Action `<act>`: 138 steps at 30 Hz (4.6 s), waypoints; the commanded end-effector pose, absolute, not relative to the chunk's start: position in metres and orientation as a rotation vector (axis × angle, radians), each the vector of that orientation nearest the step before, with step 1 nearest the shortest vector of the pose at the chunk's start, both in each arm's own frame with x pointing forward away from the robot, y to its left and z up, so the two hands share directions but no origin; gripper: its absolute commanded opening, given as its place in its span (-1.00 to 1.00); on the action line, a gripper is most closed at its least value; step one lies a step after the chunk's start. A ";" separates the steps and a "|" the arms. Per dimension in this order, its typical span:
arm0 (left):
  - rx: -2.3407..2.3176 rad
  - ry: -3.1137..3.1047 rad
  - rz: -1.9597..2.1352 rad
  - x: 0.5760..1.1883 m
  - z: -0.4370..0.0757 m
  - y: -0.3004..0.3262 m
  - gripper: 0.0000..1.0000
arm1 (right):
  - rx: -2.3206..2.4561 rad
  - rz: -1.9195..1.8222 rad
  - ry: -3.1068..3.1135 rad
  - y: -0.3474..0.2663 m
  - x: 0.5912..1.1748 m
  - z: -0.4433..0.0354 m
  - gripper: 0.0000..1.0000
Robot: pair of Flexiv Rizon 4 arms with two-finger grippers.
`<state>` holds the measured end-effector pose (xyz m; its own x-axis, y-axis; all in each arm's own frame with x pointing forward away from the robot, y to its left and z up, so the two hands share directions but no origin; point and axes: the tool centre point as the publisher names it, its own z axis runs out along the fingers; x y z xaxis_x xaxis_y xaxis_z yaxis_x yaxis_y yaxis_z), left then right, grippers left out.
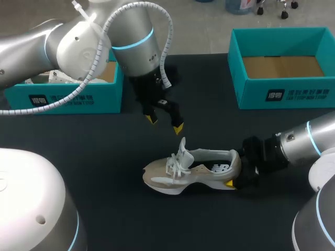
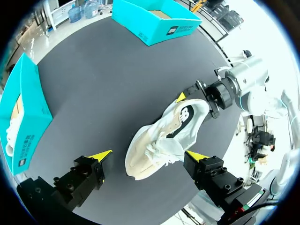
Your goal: Take the shoe out of the shoebox, open the shoe tongue, remove and reinsert the insole, then place the shoe into the shoebox
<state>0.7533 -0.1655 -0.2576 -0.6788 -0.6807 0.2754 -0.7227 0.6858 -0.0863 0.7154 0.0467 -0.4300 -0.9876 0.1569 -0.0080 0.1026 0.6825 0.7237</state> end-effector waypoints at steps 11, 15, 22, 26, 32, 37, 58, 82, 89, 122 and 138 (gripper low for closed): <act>-0.020 -2.953 -0.145 0.750 -0.245 -0.183 1.00 | 0.218 1.205 2.816 0.048 0.716 -0.432 -1.00; -0.020 -2.953 -0.145 0.750 -0.245 -0.183 1.00 | 0.218 1.205 2.816 0.048 0.716 -0.432 -1.00; -0.079 -3.037 -0.115 0.747 -0.243 -0.206 0.22 | 0.218 1.205 2.816 0.048 0.716 -0.432 -1.00; -0.098 -3.065 -0.094 0.747 -0.249 -0.221 -1.00 | 0.218 1.205 2.816 0.048 0.716 -0.432 -1.00; -0.074 -3.128 0.013 0.744 -0.255 -0.241 -1.00 | 0.218 1.205 2.816 0.048 0.716 -0.432 -1.00; -0.009 -3.081 -0.010 0.742 -0.262 -0.252 -1.00 | 0.218 1.205 2.816 0.048 0.716 -0.432 -1.00; -0.123 -2.998 0.136 0.724 -0.293 -0.267 -1.00 | 0.218 1.205 2.816 0.048 0.716 -0.432 -1.00; -0.141 -2.923 0.191 0.702 -0.322 -0.284 -1.00 | 0.218 1.205 2.816 0.048 0.716 -0.432 -1.00; -0.244 -2.897 0.140 0.699 -0.344 -0.302 -1.00 | 0.218 1.205 2.816 0.048 0.716 -0.432 -1.00; -0.233 -2.903 0.114 0.687 -0.376 -0.284 -1.00 | 0.218 1.205 2.816 0.048 0.716 -0.432 -1.00; -0.267 -2.891 0.065 0.685 -0.383 -0.276 -1.00 | 0.218 1.205 2.816 0.048 0.716 -0.432 -1.00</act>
